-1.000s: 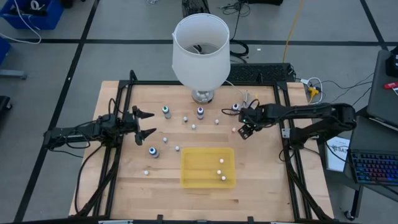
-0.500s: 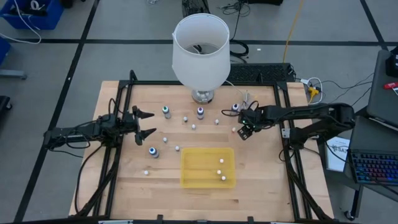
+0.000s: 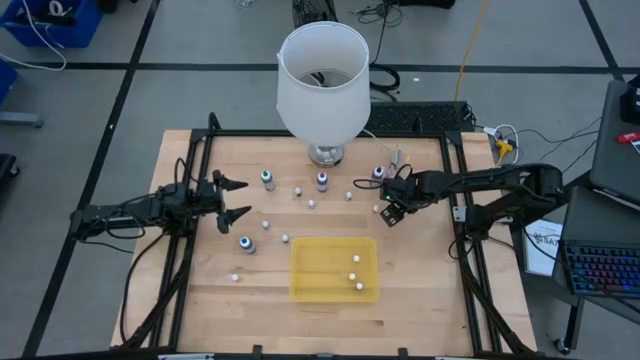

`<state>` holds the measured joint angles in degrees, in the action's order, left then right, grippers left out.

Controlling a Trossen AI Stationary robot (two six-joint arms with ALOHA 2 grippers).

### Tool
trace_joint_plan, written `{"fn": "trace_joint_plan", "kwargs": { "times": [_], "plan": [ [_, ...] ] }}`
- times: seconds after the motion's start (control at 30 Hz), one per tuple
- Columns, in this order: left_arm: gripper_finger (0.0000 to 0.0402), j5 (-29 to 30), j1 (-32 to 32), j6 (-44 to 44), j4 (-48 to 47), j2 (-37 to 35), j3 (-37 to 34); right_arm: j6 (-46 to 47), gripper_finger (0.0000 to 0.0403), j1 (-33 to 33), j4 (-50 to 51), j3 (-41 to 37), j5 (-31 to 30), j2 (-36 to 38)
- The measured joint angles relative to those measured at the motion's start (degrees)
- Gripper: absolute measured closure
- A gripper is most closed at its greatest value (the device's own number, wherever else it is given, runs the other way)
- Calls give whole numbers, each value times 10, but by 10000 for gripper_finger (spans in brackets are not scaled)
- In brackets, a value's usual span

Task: Pick & Place food coloring
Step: Put the small green food coloring bottle into the transparent bin

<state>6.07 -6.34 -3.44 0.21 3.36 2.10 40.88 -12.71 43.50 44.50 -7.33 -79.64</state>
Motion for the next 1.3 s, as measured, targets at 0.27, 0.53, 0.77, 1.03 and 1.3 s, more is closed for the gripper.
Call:
{"fn": "trace_joint_plan", "kwargs": {
  "times": [0.27, 0.53, 0.77, 1.03, 1.3],
  "plan": [
    [36, 0, 0, 0, 0, 0, 0, 0, 210, 0, 0, 0, 0, 0],
    [36, 0, 0, 0, 0, 0, 0, 0, 277, 0, 0, 0, 1, 0],
    [36, 0, 0, 0, 0, 0, 0, -10, 341, 0, 0, 0, -11, 0],
    [36, 0, 0, 0, 0, 0, 0, -28, 359, 33, -13, 1, -35, 41],
    [37, 0, 0, 0, 0, 0, 0, -44, 359, 139, -117, 1, -45, 127]
  ]
}}
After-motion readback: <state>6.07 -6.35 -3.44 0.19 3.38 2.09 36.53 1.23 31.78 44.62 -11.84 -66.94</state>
